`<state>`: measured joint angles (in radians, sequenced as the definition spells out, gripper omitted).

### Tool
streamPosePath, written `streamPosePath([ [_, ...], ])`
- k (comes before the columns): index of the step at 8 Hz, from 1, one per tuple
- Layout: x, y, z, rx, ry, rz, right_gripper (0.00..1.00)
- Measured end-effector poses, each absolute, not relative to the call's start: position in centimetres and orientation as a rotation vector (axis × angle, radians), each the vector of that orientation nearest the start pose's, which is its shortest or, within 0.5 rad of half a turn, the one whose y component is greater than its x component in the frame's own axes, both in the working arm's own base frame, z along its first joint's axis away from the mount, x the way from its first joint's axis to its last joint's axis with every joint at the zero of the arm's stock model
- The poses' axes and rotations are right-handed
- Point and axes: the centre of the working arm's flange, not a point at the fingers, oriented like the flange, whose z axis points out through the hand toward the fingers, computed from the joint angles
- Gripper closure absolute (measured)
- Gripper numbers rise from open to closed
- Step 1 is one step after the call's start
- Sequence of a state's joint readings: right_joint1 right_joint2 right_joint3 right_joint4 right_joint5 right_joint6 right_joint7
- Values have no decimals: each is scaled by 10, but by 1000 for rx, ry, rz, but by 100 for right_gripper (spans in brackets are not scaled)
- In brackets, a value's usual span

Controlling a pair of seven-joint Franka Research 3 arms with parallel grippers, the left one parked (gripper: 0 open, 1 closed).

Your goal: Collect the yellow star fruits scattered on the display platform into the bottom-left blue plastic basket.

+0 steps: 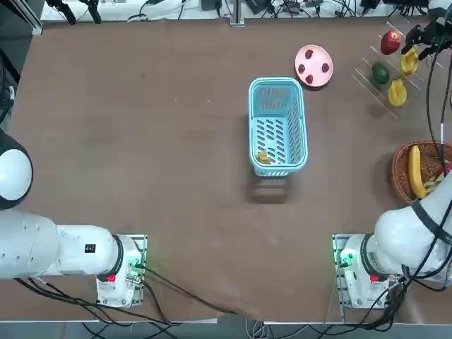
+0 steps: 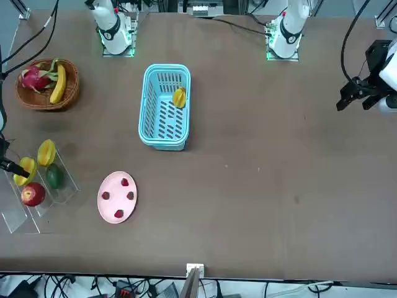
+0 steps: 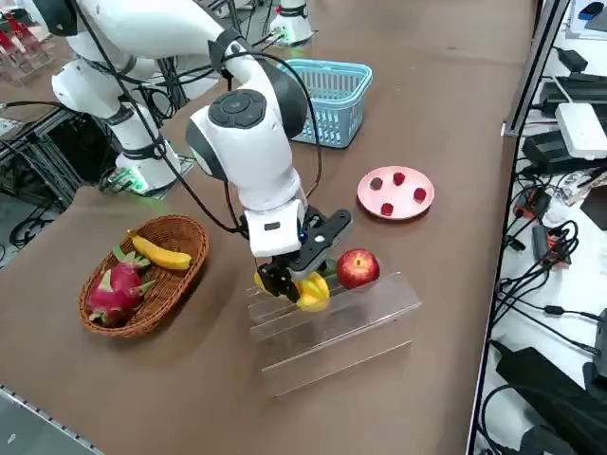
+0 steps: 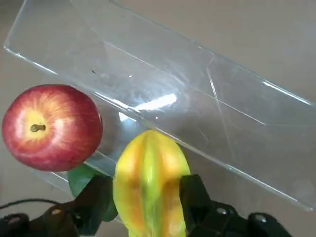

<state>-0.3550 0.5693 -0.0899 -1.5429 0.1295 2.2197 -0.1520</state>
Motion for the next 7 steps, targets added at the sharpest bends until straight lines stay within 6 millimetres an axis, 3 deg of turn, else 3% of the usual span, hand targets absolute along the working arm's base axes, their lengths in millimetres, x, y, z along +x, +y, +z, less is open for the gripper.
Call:
streamPosePath([
  [1, 648, -292, 332, -3056, 573, -192, 22],
  [3, 650, -293, 337, -3055, 585, -210, 67],
  [4, 651, -292, 338, -3055, 581, -212, 79],
  [7, 653, -283, 340, -3055, 560, -195, 79],
])
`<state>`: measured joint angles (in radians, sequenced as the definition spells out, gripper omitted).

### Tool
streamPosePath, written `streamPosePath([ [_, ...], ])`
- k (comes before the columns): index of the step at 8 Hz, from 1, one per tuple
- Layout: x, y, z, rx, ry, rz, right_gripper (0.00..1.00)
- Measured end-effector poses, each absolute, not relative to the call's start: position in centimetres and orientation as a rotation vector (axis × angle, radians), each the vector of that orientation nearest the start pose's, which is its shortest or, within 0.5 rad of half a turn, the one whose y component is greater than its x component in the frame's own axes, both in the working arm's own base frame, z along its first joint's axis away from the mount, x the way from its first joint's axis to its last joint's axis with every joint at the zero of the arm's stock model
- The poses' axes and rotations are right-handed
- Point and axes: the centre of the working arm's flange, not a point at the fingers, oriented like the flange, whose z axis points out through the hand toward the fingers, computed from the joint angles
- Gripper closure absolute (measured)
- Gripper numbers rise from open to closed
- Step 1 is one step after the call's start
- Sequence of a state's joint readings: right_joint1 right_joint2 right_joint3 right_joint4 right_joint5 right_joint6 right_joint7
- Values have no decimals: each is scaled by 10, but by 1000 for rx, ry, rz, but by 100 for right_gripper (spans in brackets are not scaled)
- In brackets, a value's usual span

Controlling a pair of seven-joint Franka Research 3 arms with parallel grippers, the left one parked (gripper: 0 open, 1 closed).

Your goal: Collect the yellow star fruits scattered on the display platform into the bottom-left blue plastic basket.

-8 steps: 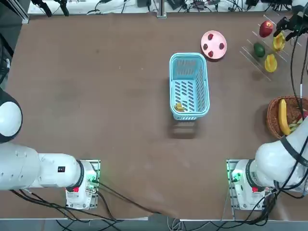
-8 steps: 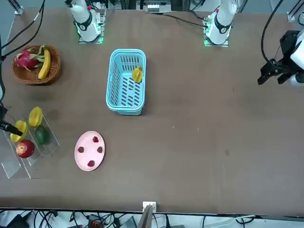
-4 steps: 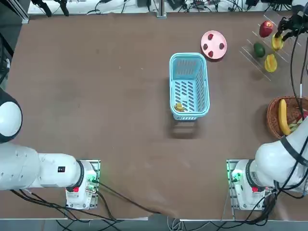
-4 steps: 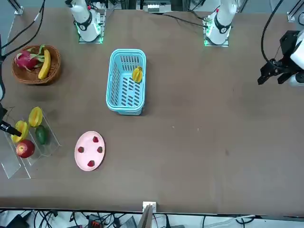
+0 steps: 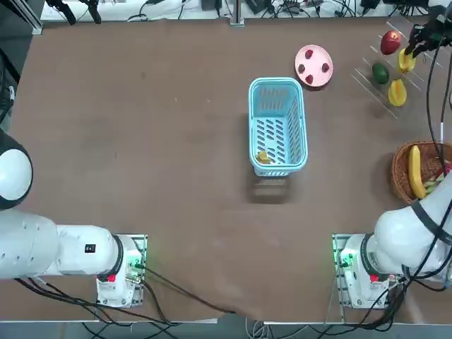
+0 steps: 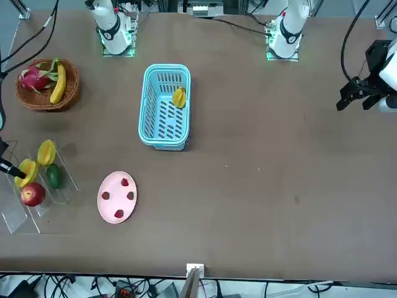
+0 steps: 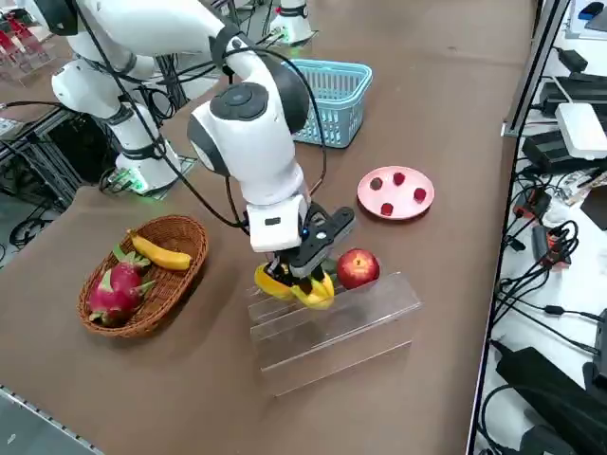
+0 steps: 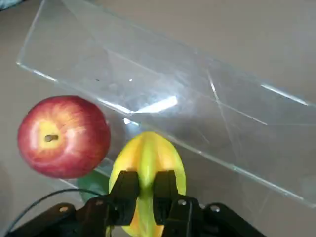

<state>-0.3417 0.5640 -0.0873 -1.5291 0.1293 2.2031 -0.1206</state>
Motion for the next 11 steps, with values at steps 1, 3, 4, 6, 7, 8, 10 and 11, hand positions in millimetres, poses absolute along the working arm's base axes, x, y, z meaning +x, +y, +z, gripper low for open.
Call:
streamPosePath([
  [1, 653, -275, 348, -3050, 538, -142, 79],
  [3, 646, -259, 403, -3052, 471, 34, 79],
  [4, 641, -245, 442, -3035, 473, 125, 79],
  [6, 636, -171, 495, -2993, 587, 294, 79],
  [7, 634, -111, 503, -2991, 639, 371, 79],
  [8, 629, -44, 501, -2995, 679, 428, 79],
  [10, 597, 103, 492, -3038, 786, 517, 79],
  [11, 573, 171, 485, -3072, 826, 530, 79],
])
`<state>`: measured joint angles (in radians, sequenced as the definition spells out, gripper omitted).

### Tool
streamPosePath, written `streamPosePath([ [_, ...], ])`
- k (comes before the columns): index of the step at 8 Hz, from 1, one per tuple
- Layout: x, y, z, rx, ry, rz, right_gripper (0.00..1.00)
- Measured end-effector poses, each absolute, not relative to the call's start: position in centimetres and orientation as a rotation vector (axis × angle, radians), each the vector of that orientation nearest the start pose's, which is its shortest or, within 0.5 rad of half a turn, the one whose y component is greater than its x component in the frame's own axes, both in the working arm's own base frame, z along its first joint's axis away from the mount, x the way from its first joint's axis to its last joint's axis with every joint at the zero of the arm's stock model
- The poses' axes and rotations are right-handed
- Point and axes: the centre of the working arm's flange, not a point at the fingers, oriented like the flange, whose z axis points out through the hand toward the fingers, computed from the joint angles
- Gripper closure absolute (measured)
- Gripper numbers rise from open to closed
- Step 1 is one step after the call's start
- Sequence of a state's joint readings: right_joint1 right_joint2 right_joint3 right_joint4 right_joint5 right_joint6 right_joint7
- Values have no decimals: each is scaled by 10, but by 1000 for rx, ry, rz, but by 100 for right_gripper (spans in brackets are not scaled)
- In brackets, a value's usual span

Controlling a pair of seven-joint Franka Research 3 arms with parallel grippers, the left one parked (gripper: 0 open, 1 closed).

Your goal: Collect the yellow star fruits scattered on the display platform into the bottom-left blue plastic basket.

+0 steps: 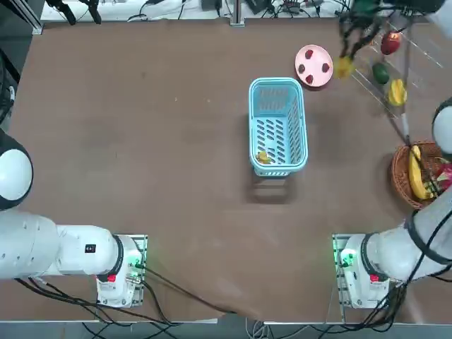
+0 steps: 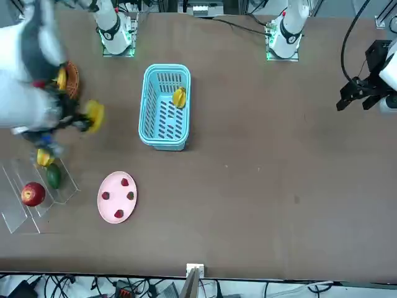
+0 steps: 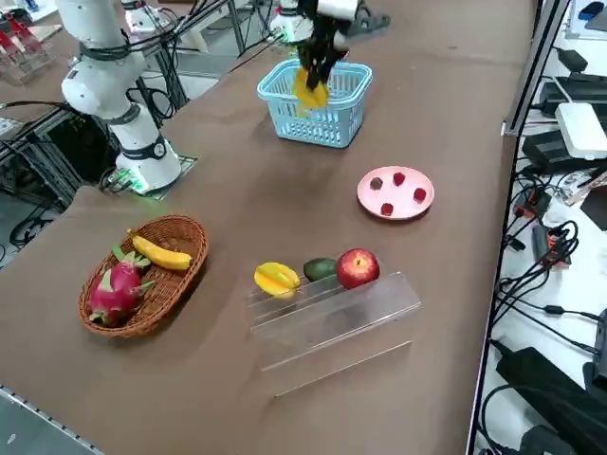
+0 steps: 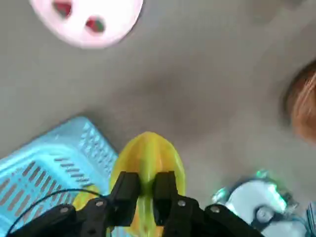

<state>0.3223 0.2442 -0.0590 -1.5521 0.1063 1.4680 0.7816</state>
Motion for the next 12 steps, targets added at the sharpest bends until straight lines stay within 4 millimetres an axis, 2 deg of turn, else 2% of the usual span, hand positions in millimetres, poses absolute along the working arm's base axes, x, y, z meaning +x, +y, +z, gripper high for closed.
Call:
streamPosePath([
  [1, 549, 228, 473, -3088, 863, 521, 79],
  [2, 527, 271, 458, -3076, 895, 491, 79],
  [3, 505, 299, 442, -3053, 921, 448, 79],
  [4, 486, 315, 428, -3039, 944, 403, 79],
  [5, 470, 323, 417, -3040, 959, 394, 78],
  [6, 457, 326, 406, -3058, 955, 417, 65],
  [8, 438, 334, 389, -3083, 972, 445, 27],
  [9, 438, 334, 392, -3077, 982, 437, 9],
  [10, 446, 326, 401, -3054, 1007, 417, 0],
  [11, 463, 310, 420, -3011, 1056, 384, 0],
  [12, 487, 284, 447, -2955, 1114, 344, 0],
])
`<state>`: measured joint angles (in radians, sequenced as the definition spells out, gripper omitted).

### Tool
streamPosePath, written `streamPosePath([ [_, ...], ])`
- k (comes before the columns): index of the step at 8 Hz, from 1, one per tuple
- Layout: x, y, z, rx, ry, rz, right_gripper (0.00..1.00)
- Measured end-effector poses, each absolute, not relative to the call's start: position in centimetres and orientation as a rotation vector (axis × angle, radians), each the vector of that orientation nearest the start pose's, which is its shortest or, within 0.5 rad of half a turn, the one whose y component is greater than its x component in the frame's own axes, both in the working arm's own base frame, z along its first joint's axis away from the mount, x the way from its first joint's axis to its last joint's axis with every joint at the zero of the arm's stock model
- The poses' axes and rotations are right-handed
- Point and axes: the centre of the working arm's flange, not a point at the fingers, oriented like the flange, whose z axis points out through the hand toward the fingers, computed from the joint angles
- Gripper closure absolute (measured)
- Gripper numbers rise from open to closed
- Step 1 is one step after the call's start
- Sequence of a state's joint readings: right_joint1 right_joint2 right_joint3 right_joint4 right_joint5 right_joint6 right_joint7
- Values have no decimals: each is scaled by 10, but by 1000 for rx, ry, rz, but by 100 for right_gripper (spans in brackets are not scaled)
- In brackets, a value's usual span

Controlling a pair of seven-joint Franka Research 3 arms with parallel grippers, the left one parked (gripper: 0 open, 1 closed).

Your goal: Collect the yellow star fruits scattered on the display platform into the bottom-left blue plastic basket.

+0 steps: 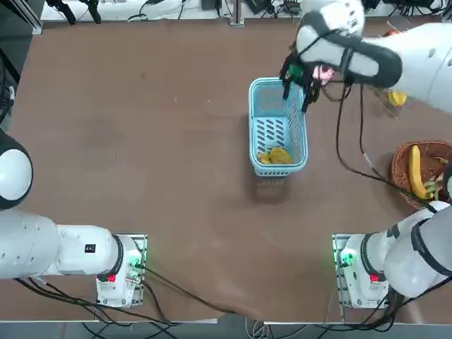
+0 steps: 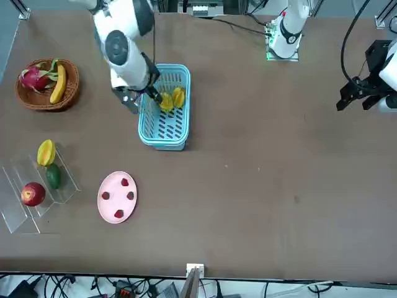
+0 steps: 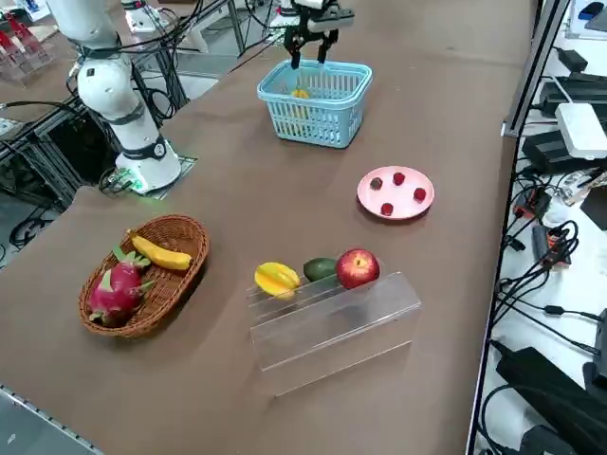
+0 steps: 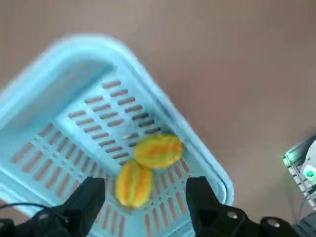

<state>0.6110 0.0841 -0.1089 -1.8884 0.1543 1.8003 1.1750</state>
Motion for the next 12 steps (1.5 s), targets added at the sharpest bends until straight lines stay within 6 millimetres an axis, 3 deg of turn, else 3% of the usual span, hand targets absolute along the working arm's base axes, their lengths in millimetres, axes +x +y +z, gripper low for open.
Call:
streamPosePath([
  [2, 536, 197, 501, -2893, 1124, 305, 0],
  [3, 553, 144, 517, -2897, 1084, 300, 0],
  [5, 572, 52, 516, -2987, 964, 288, 0],
  [6, 579, 13, 499, -3046, 895, 313, 0],
  [8, 602, -52, 443, -3110, 818, 332, 0],
  [10, 628, -88, 391, -3164, 746, 258, 0],
  [12, 631, -123, 361, -3185, 599, 308, 0],
])
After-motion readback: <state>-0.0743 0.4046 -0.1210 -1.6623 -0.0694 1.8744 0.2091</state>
